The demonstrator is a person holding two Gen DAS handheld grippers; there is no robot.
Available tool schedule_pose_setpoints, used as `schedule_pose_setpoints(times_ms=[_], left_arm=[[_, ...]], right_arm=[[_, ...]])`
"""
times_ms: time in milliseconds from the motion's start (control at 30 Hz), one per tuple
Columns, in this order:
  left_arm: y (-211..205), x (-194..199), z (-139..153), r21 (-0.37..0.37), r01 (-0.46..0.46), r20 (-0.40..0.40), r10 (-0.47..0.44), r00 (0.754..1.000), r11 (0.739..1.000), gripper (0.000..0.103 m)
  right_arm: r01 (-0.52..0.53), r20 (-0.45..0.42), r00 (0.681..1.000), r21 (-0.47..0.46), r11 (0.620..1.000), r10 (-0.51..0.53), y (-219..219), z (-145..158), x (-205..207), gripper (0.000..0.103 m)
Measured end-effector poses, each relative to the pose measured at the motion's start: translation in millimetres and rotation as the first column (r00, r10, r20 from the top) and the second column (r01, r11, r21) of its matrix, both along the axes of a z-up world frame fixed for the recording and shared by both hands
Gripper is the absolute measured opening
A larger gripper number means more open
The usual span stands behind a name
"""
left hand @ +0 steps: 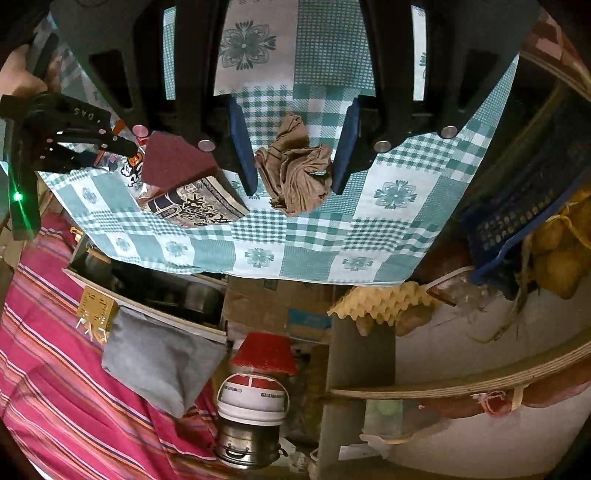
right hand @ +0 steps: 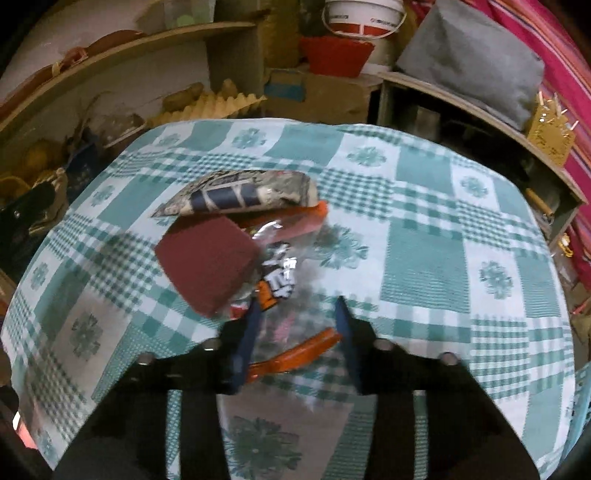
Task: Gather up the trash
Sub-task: 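Grasp the orange snack packet with the right tool while the left tool holds the stocking, then carry the stocking and snack packet in both tools over the basket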
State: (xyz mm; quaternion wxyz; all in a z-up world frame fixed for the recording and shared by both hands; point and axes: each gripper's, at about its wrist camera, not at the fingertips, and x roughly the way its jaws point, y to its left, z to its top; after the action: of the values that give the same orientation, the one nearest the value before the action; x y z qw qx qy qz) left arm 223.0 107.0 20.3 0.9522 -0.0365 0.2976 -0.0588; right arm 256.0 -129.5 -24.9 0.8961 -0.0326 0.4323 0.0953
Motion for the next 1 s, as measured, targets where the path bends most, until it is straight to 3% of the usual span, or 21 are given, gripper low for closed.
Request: schedule_pose_setpoints(times_ms=[133, 367, 733, 1000], left_arm=[[-1.0, 0.3, -0.8, 0.006, 0.001, -0.001, -0.001, 1.0, 1.0, 0.04], [-5.0, 1.0, -1.9, 0.015, 0.006, -0.004, -0.006, 1.0, 1.0, 0.04], [-20.0, 3.3, -4.9, 0.039, 0.024, -0.006, -0.024, 1.0, 0.999, 0.04], [-36.0, -0.3, -8.2, 0.062, 0.043, 0.001, -0.044, 0.999, 0.997, 0.04]], right_arm=[[-0.004, 0.0, 1.0, 0.014, 1.0, 0.004, -2.8, 0.4, -2.1, 0.018], [0.018, 0.025, 1.0, 0.0, 1.0, -0.018, -22.7, 10.6, -9.6, 0.014], [0.163, 0.07, 0.984, -0.013, 0.987, -0.161, -109.3, 32.4, -30.3, 0.011], [0.192, 0.096, 0.977, -0.021, 0.981, -0.189, -140.9, 42.1, -48.9, 0.011]])
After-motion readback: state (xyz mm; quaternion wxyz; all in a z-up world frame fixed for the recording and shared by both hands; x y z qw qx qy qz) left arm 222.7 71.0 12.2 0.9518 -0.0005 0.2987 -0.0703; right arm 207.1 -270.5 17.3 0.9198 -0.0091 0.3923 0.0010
